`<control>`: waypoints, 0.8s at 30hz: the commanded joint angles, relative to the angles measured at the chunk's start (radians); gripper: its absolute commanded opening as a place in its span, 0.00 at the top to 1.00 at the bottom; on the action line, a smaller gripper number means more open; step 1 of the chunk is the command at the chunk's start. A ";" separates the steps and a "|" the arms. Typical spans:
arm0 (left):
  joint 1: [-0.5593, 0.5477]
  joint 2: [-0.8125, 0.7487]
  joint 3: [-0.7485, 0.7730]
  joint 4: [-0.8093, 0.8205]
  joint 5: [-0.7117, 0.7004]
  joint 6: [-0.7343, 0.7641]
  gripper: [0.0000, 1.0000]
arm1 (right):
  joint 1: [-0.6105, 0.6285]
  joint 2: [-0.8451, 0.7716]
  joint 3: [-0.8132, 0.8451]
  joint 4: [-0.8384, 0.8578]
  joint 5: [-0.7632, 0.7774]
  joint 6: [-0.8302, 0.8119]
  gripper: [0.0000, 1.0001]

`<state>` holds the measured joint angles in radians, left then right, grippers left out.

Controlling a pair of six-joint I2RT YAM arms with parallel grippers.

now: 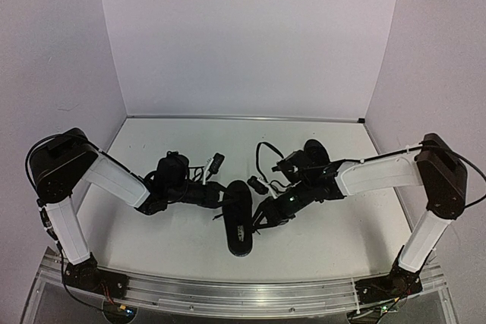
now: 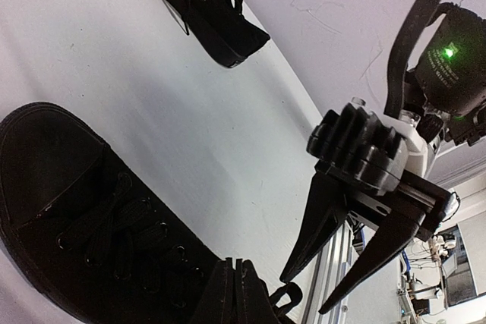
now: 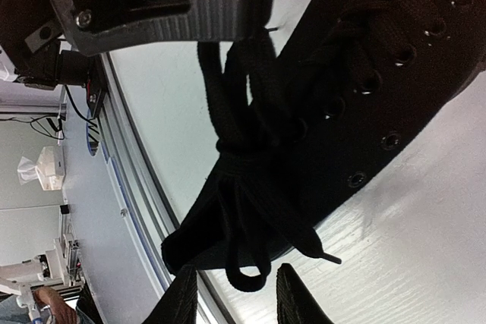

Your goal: Tie the shoes

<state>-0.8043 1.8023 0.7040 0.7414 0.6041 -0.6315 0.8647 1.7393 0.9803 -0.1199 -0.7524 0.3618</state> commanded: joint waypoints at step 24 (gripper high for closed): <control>-0.003 -0.012 0.000 0.005 -0.048 -0.025 1.00 | 0.034 0.079 0.093 -0.045 0.054 -0.080 0.91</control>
<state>-0.8043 1.8023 0.7040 0.7414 0.5911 -0.6369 0.8886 1.8015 1.0355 -0.1352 -0.7261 0.3210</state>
